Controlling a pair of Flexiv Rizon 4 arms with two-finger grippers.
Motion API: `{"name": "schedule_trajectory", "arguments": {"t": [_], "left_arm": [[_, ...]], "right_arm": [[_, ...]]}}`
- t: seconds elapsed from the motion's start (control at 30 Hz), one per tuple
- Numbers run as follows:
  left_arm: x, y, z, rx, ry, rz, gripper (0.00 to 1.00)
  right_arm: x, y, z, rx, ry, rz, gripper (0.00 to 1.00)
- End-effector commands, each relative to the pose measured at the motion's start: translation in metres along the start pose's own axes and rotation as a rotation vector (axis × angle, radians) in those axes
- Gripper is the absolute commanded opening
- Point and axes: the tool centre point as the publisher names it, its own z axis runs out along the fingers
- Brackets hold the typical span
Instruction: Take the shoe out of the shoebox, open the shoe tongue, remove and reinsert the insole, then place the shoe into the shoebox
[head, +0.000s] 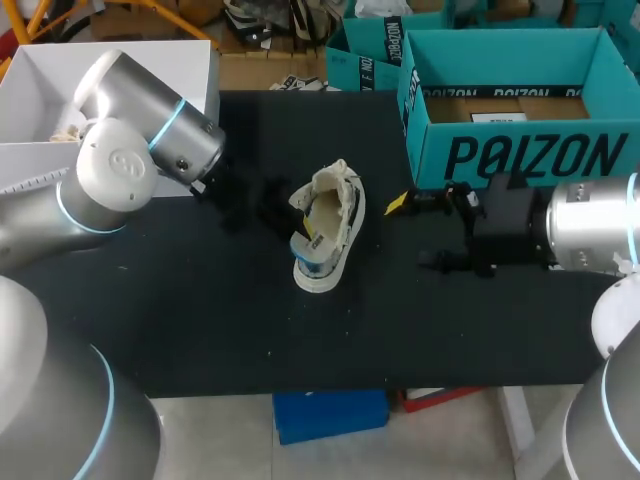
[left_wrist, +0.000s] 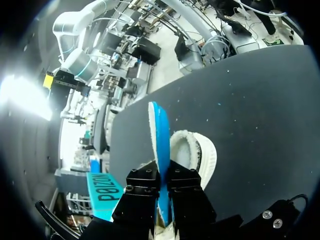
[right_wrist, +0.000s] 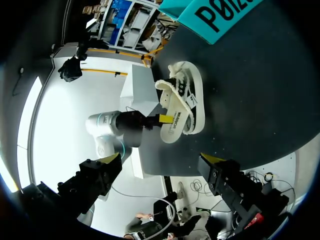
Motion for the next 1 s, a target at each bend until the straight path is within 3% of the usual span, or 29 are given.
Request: {"name": "schedule_trajectory", "arguments": {"t": [0.03,0.43,1.0], "left_arm": [[0.001,0.005,0.004,-0.006,-0.002,-0.001,0.00],[0.000,0.016,0.012,-0.019,-0.012,-0.004,0.00],[0.002,0.042,0.021,-0.097,0.008,-0.008,0.00]], "right_arm": [[0.001,0.000,0.001,-0.001,-0.002,0.000,1.00],[0.001,0.000,0.001,-0.001,-0.002,0.000,1.00],[0.001,0.000,0.001,-0.001,-0.002,0.000,1.00]]}}
